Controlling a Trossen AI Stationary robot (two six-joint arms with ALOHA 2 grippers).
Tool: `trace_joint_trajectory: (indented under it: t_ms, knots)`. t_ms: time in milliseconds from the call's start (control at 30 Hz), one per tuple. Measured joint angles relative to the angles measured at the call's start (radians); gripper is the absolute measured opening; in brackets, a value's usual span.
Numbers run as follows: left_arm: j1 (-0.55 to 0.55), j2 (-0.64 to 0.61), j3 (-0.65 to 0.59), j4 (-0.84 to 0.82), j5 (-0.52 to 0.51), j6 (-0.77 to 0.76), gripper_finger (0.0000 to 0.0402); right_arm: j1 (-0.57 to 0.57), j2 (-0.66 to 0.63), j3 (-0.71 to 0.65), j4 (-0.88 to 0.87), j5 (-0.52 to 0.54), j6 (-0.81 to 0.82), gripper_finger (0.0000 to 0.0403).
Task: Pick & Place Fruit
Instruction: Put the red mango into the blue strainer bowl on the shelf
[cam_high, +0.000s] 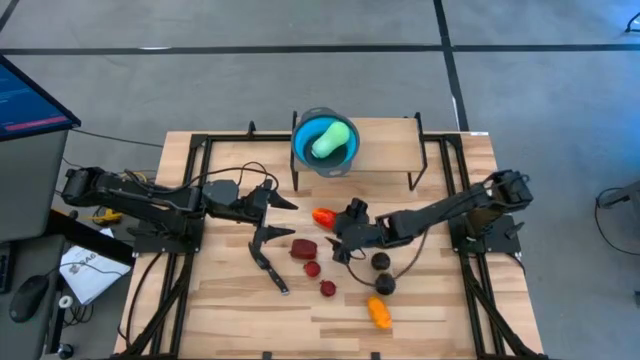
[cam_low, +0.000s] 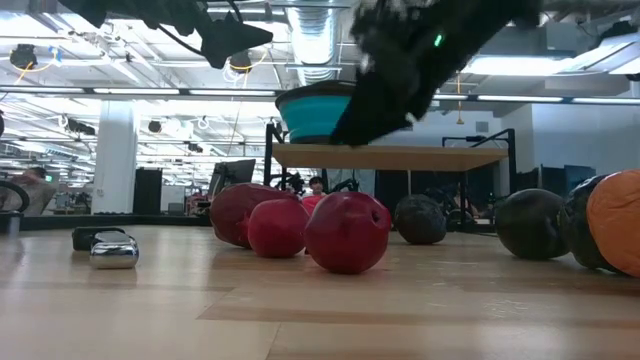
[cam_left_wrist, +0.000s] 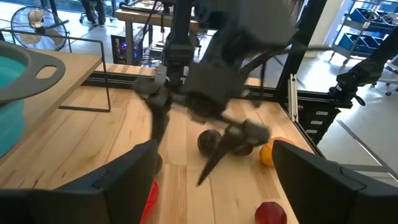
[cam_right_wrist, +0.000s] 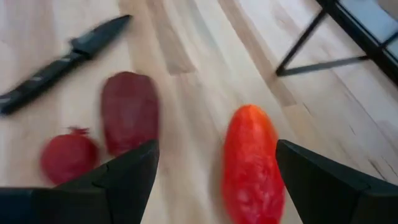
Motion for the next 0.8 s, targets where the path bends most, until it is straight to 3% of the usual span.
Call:
trace_joint_trajectory:
  t_ms: [400, 700, 800]
  knots:
    - [0.000, 0.000, 0.000, 0.002, 0.000, 0.002, 0.0310, -0.104, 0.173, -0.005, 0.043, -0.047, 0.040, 0.0309]
    - [0.000, 0.000, -0.018, 0.000, 0.000, -0.005, 0.0310, -0.103, 0.180, -0.004, 0.056, -0.103, 0.073, 0.0205]
    - [0.006, 0.000, -0.034, -0.001, -0.001, -0.031, 0.0310, -0.074, 0.174, -0.017, 0.134, -0.102, 0.074, 0.0199]
